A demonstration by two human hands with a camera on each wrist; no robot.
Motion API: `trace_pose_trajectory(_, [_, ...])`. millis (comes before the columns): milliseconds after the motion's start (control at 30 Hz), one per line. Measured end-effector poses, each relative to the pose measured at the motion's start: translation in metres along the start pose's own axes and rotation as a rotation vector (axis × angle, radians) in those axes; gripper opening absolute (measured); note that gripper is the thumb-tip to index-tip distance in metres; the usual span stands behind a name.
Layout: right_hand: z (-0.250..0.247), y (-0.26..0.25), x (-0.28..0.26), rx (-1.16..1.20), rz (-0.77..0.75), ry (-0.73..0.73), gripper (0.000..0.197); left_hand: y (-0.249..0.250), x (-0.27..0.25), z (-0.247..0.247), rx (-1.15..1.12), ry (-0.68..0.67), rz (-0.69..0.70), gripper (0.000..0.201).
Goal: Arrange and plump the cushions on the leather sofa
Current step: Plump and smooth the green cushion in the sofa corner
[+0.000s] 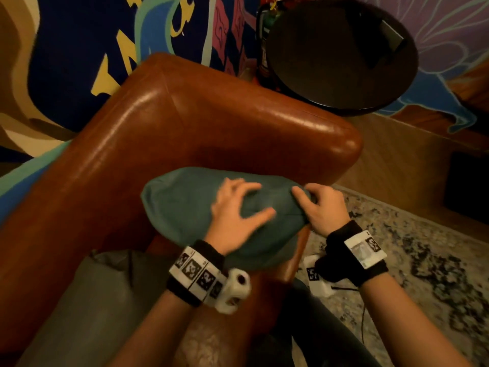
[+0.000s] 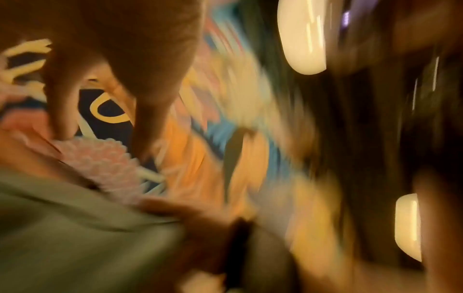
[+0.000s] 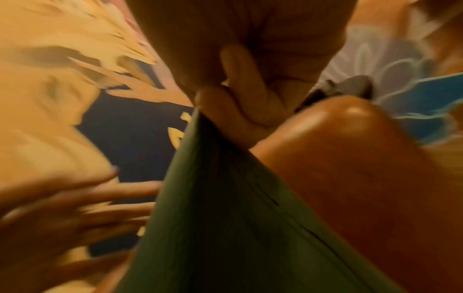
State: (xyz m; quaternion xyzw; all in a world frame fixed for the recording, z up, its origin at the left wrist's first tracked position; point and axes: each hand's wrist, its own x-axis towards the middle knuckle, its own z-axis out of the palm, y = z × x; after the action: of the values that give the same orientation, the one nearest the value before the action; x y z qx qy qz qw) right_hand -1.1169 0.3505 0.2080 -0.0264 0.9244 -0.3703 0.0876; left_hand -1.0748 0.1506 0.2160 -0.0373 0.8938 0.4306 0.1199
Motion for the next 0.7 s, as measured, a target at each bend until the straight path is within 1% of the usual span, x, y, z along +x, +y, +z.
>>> trace_pose_trajectory(33, [-0.002,-0.018,-0.006,-0.009,-0.082,0.006,0.041,0.017,-0.008,0.005,-0.039,-0.182,-0.017,0.091])
trace_pose_trajectory(67, [-0.004,-0.034,-0.013,-0.009,-0.147,0.019,0.041,0.032,-0.015,0.008,-0.002,-0.307,-0.031,0.104])
trace_pose_trajectory(100, [-0.008,-0.048,-0.019,0.01,-0.197,0.018,0.04,0.043,-0.023,0.01,0.049,-0.336,-0.036,0.108])
trace_pose_trajectory(133, [-0.012,-0.06,-0.024,0.052,-0.242,-0.001,0.037,0.051,-0.029,0.011,0.07,-0.279,-0.026,0.104])
trace_pose_trajectory(200, [-0.013,-0.069,-0.029,0.093,-0.341,-0.08,0.03,0.056,-0.041,0.013,0.017,-0.031,0.029,0.092])
trace_pose_trajectory(233, [-0.009,-0.067,-0.03,0.092,-0.391,-0.116,0.026,0.052,-0.043,0.012,-0.015,0.095,0.053,0.089])
trace_pose_trajectory(267, [-0.002,-0.06,-0.03,0.093,-0.418,-0.139,0.022,0.044,-0.042,0.012,-0.015,0.19,0.067,0.088])
trace_pose_trajectory(300, [0.009,-0.049,-0.03,0.077,-0.415,-0.168,0.025,0.033,-0.038,0.011,0.004,0.248,0.072,0.086])
trace_pose_trajectory(333, [0.022,-0.032,-0.03,-0.007,-0.385,-0.208,0.034,0.021,-0.031,0.012,0.019,0.273,0.052,0.084])
trace_pose_trajectory(400, [0.054,0.019,-0.037,-0.337,-0.332,-0.255,0.049,-0.008,-0.015,0.02,0.012,0.281,-0.055,0.072])
trace_pose_trajectory(433, [0.065,0.048,-0.041,-0.47,-0.29,-0.276,0.053,-0.022,-0.008,0.023,-0.02,0.288,-0.117,0.065])
trace_pose_trajectory(467, [0.069,0.074,-0.042,-0.543,-0.196,-0.285,0.055,-0.036,-0.003,0.026,-0.059,0.306,-0.184,0.059])
trace_pose_trajectory(533, [0.06,0.12,-0.042,-0.569,0.056,-0.234,0.055,-0.061,0.004,0.026,-0.111,0.361,-0.328,0.051])
trace_pose_trajectory(600, [0.041,0.152,-0.037,-0.546,0.315,-0.125,0.058,-0.076,0.009,0.021,-0.086,0.367,-0.404,0.043])
trace_pose_trajectory(633, [0.03,0.158,-0.03,-0.465,0.467,-0.068,0.061,-0.077,0.012,0.02,-0.042,0.355,-0.416,0.04])
trace_pose_trajectory(667, [0.02,0.157,-0.021,-0.267,0.617,-0.013,0.067,-0.076,0.014,0.02,0.012,0.346,-0.425,0.036])
trace_pose_trajectory(700, [0.015,0.158,-0.01,-0.017,0.717,0.034,0.07,-0.074,0.017,0.019,0.068,0.345,-0.439,0.032])
